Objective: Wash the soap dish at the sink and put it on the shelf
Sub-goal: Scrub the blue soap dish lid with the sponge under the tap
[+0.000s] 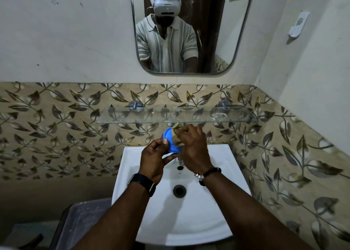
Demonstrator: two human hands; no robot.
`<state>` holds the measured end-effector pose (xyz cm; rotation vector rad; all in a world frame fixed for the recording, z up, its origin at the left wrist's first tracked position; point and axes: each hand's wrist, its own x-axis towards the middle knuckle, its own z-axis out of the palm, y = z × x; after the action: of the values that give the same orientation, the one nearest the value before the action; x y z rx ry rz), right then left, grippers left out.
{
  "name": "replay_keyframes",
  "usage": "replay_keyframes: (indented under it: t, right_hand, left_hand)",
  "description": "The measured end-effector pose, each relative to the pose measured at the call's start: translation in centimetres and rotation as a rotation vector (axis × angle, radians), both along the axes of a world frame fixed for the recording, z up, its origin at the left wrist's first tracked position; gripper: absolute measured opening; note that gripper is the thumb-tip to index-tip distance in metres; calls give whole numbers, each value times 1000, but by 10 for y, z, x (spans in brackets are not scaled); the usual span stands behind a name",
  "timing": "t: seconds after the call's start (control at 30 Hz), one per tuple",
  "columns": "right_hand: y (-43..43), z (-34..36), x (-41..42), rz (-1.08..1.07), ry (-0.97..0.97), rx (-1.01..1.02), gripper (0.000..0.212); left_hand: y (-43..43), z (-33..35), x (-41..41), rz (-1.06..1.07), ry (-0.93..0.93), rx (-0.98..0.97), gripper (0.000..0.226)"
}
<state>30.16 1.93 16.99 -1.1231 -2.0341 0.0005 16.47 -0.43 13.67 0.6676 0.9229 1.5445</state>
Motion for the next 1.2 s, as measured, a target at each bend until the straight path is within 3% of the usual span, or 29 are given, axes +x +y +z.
replay_keyframes:
  t: [0.17, 0.27, 0.33, 0.4, 0.53, 0.6, 0.7, 0.77, 0.9, 1.1, 1.2]
  right_hand:
    - [-2, -3, -2, 218, -109, 53, 52]
    - [1, -5, 18, 101, -257, 192, 47]
    - [4, -7, 29, -41, -203, 154, 47]
    - [9, -10, 37, -93, -45, 8, 49]
    - [10, -12, 35, 74, 307, -419, 34]
    - [4, -14, 24, 51, 667, -696, 31]
    - [3, -12, 20, 113, 1318, -991, 19]
    - [4, -4, 22, 242, 1503, -1123, 25]
    - [8, 2, 25, 380, 1394, -1199, 66]
    - [7, 2, 29, 323, 1368, -1235, 37]
    - [8, 0, 27, 311, 1397, -1131, 33]
  left_hand:
    - [3, -3, -11, 3, -22, 39, 17]
    - [5, 0, -25, 54, -58, 69, 14]
    - [6, 3, -35, 95, -44, 100, 14]
    - [7, 5, -40, 112, -19, 130, 13]
    - [7, 4, -43, 193, -92, 162, 14]
    - [8, 4, -42, 169, -45, 203, 9]
    - [7, 1, -40, 88, 98, 266, 19]
    - [5, -1, -43, 30, 237, 322, 18]
    - [2, 1, -51, -19, 595, 411, 21]
    - [0, 3, -53, -39, 793, 577, 30]
    - [0, -1, -51, 20, 751, 463, 36]
